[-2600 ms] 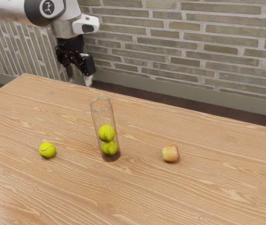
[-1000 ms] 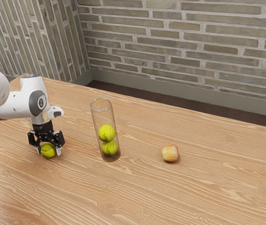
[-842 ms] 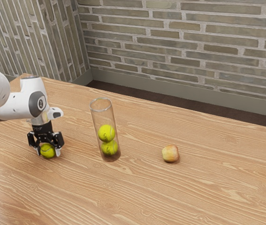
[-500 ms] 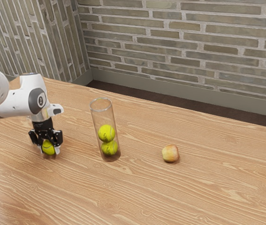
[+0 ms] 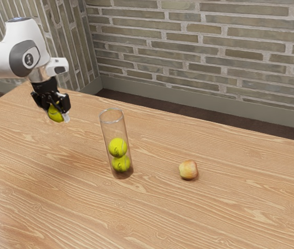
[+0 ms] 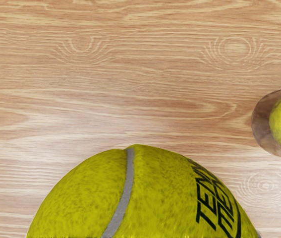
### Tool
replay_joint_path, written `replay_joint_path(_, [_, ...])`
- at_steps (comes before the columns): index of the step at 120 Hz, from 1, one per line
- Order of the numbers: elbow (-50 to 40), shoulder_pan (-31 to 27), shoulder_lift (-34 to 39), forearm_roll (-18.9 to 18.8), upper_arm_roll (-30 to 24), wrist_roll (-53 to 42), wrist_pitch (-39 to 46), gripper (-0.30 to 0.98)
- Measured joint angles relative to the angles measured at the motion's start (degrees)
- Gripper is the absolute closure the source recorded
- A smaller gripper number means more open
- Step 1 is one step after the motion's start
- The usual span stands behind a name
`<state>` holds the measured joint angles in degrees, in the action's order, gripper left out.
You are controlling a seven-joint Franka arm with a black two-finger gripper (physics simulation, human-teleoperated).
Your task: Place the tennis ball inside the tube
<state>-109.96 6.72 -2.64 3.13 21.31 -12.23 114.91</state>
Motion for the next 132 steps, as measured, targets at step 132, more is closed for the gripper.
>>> replay_joint_path(132, [16.89,6.93,-6.77,-2.27,-9.15,6.3,-11.45,0.43])
